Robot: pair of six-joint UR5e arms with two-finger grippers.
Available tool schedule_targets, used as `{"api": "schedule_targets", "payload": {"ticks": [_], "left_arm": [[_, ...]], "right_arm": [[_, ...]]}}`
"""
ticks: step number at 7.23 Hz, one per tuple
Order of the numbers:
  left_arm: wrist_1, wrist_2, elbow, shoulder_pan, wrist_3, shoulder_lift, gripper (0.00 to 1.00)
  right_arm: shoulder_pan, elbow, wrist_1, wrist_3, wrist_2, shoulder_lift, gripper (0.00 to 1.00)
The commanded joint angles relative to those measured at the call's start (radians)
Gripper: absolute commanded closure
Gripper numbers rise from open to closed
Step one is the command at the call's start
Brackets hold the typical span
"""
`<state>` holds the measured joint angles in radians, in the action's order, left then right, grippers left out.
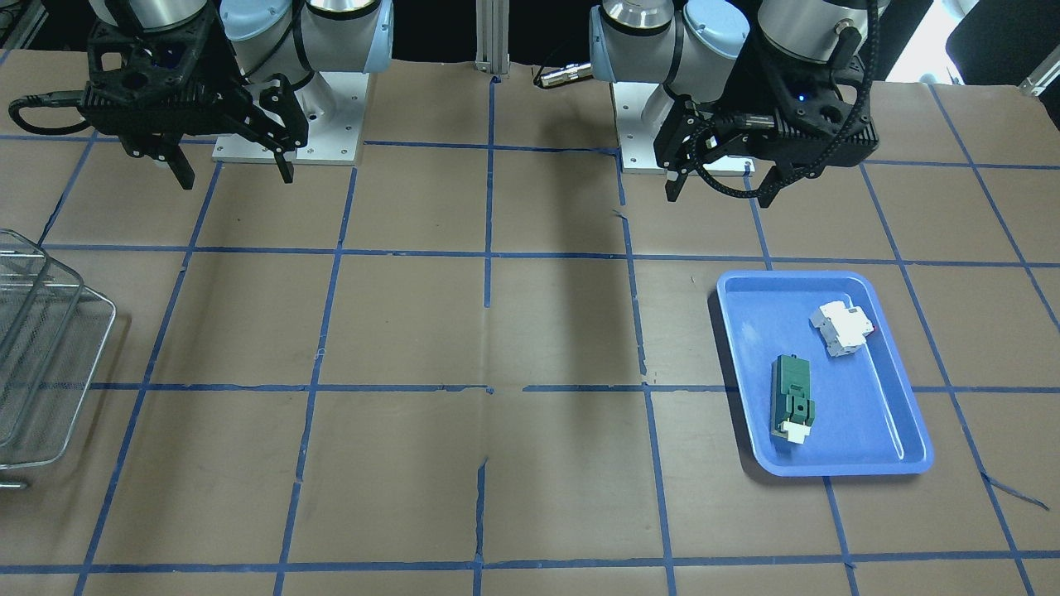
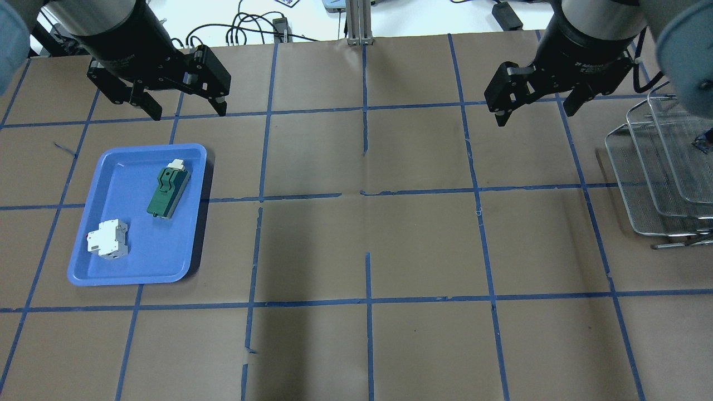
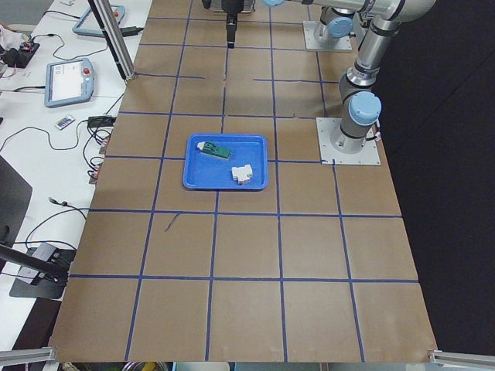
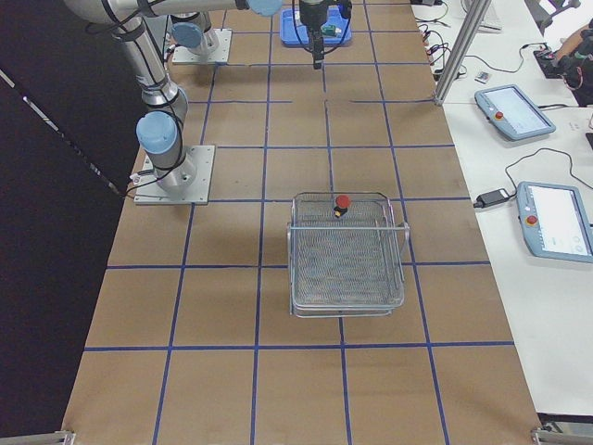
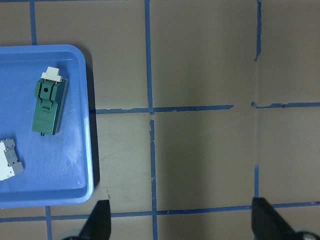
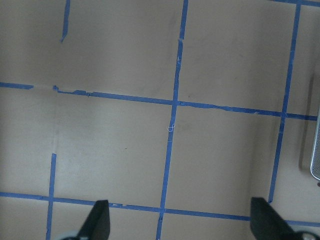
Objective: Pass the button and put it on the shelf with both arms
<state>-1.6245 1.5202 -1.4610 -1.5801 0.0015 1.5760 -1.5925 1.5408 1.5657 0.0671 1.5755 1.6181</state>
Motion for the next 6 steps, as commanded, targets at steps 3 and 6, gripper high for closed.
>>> {"api": "schedule_targets", "payload": {"ticks": [3,6], "left_arm": [[0.0,0.003,-0.002,0.0,0.0,-0.001,0.0],[-0.003,0.014,-0.002,0.006,0.005,-0.005,0.0]], "right_arm": [[-0.009,-0.087,-0.069,-0.09,-0.012,-0.056,0.0],[-0.009,-0.087,-0.067,-0.089,-0.018,-0.056,0.0]]}}
